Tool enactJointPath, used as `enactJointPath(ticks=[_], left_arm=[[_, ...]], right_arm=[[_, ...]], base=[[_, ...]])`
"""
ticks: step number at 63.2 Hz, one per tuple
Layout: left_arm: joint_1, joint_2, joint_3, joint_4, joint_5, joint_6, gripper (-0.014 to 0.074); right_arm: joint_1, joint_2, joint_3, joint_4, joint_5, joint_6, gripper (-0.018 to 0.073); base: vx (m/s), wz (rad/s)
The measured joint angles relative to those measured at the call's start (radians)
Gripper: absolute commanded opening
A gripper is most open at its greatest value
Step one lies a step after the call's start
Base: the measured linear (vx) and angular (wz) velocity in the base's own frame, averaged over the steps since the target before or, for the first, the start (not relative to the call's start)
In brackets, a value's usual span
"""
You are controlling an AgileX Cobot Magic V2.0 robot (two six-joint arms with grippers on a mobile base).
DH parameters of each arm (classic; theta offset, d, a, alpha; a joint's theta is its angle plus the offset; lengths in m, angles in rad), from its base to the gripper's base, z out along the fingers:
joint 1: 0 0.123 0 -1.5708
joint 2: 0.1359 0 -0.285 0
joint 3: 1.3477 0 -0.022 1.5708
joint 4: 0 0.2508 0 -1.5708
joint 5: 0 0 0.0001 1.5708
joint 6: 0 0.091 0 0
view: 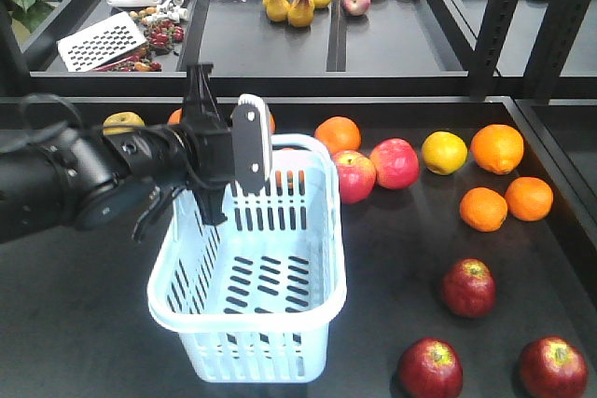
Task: Pick three apples into basket with both arms
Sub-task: 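Lower the light-blue basket onto the table with the left gripper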
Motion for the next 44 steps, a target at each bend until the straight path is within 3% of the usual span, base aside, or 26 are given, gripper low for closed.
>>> enactJointPath(ticks=[17, 44], left_arm=[[0.039, 0.092, 0.015, 0.003, -0.085, 0.001, -0.0006], [0.041, 0.142, 0.014, 0.007, -0.152, 0.006, -0.0003]], right_arm=[[0.0, 0.0, 0.0, 0.0, 0.0, 0.0, -0.0009], [0.0, 0.0, 0.0, 0.0, 0.0, 0.0, -0.0009]], base=[[0.0, 0.0], [0.0, 0.0]])
